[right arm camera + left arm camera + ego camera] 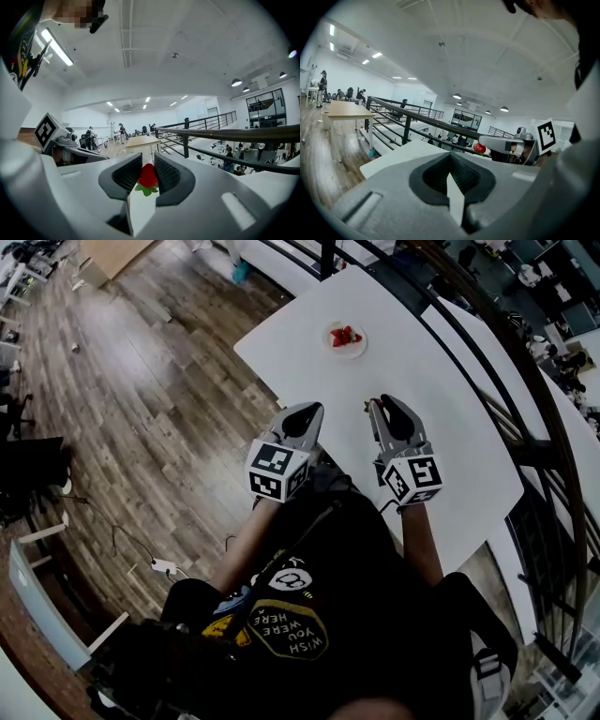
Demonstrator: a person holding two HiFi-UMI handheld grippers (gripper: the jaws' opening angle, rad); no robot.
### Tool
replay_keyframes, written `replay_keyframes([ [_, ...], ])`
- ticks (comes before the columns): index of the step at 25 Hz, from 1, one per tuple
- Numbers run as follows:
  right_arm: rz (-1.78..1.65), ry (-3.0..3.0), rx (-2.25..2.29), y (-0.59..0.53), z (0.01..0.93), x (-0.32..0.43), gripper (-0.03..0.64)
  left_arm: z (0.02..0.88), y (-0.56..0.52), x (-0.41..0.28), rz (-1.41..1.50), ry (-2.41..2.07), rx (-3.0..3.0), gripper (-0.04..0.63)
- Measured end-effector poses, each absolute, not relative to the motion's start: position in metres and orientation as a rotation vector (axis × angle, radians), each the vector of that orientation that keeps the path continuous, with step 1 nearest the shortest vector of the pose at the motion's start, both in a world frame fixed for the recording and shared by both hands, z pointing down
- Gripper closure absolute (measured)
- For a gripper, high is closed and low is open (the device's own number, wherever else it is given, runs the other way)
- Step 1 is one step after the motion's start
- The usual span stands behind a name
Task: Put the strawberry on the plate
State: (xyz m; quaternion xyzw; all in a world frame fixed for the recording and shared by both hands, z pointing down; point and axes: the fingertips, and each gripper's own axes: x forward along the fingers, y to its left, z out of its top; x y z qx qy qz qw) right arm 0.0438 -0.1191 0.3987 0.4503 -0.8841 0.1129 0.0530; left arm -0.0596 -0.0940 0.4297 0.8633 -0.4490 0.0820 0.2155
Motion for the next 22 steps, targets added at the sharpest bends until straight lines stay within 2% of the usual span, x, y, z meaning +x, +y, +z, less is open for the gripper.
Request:
replay_keyframes([
  [22,0.431,-2.642,1.343,-0.19,0.436,0.07,0.532,0.467,-0.171,-0.019,0.31,-1.158,2.363,0.594],
])
